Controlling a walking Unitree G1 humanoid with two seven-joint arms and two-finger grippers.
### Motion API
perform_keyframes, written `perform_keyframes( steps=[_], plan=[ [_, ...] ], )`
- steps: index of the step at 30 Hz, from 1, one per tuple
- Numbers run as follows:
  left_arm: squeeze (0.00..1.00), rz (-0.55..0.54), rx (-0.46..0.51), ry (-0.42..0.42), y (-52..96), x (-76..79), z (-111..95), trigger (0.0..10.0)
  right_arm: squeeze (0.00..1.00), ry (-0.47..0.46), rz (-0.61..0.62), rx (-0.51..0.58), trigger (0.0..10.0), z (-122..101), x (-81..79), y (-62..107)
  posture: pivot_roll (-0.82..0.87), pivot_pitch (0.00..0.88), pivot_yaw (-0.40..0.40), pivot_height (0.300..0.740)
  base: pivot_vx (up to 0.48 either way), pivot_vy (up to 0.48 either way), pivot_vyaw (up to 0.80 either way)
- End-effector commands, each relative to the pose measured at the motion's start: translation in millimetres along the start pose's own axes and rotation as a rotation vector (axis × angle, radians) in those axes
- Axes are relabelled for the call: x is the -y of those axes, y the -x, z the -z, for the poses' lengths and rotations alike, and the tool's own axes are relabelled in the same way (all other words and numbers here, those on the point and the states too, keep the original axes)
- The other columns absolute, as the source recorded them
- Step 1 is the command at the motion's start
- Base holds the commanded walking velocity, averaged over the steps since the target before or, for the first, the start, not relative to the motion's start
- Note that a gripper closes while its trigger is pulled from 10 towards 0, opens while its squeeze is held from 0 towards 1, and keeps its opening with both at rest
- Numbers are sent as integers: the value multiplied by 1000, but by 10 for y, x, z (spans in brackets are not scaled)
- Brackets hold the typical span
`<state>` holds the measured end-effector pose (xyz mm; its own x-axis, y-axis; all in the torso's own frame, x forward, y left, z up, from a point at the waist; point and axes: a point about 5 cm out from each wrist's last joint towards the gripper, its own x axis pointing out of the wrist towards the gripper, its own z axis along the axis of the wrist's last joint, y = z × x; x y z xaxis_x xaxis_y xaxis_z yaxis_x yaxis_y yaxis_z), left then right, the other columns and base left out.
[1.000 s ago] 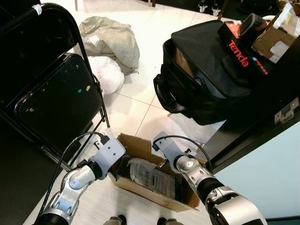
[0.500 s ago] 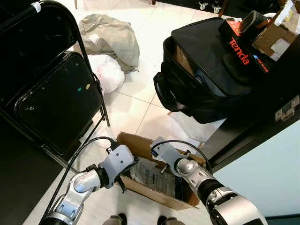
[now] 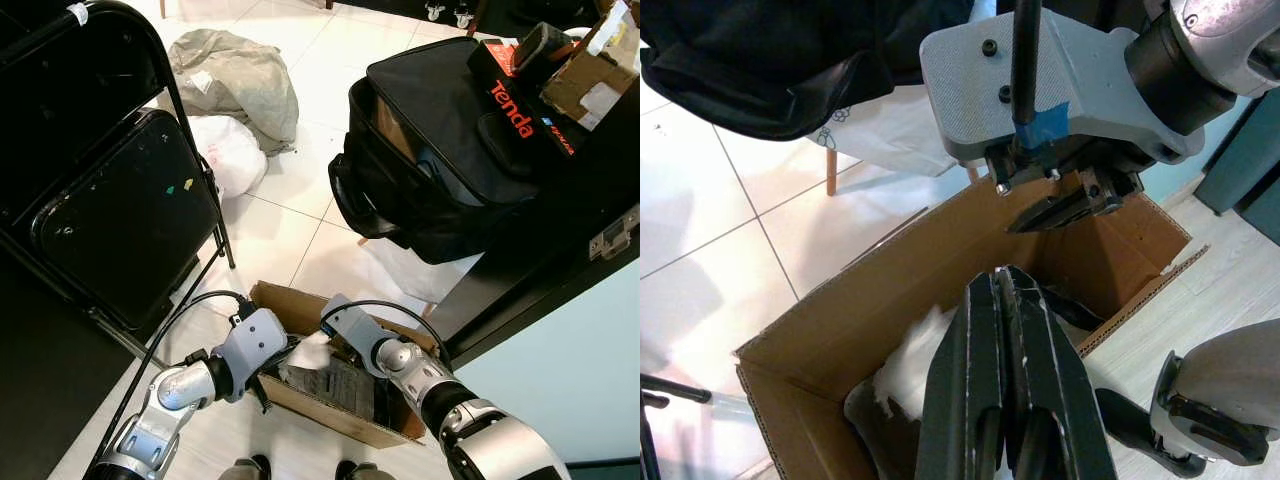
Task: Clean up the room
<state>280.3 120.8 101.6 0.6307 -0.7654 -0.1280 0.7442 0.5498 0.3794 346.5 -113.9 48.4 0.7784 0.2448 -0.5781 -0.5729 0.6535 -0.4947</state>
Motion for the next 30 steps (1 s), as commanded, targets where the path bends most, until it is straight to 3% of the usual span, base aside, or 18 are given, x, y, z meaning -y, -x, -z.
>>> perform_keyframes(
  steps=[1, 7, 12, 14, 15, 17, 21, 22, 30],
  plan=[
    [0, 19, -35, 15, 41, 54, 74, 10000, 0, 22, -20, -31, 10000, 78, -73, -1, 121, 343, -23, 740, 0, 0, 0],
    [0, 10, -49, 9, 46, 44, 95, 10000, 0, 25, -12, -26, 10000, 65, -75, -3, 117, 336, -20, 740, 0, 0, 0],
    [0, -112, -84, 20, 30, -18, 165, 10000, 0, -33, 19, 2, 10000, 33, -60, -5, 100, 297, -17, 740, 0, 0, 0],
    [0, -362, -173, 136, 50, -86, 314, 10000, 0, -236, 62, 32, 10000, 28, -40, 0, 83, 239, -13, 740, 0, 0, 0],
    [0, -362, -173, 136, 50, -86, 314, 10000, 0, -236, 62, 32, 10000, 28, -40, 0, 83, 239, -13, 740, 0, 0, 0],
    [0, -529, -292, 213, 107, -54, 485, 10000, 0, -410, 100, 51, 10000, 61, -34, 11, 67, 188, -8, 740, 0, 0, 0],
    [0, -603, -359, 248, 148, 36, 593, 10000, 0, -487, 128, 52, 10000, 143, -47, 31, 56, 162, -6, 740, 0, 0, 0],
    [0, -617, -372, 276, 137, 122, 632, 10000, 0, -544, 159, 50, 10000, 226, -58, 52, 42, 111, -4, 740, 0, 0, 0],
    [0, -645, -400, 321, 99, 242, 711, 10000, 0, -589, 221, 47, 10000, 360, -101, 94, 22, 68, 1, 740, 0, 0, 0]
  ],
)
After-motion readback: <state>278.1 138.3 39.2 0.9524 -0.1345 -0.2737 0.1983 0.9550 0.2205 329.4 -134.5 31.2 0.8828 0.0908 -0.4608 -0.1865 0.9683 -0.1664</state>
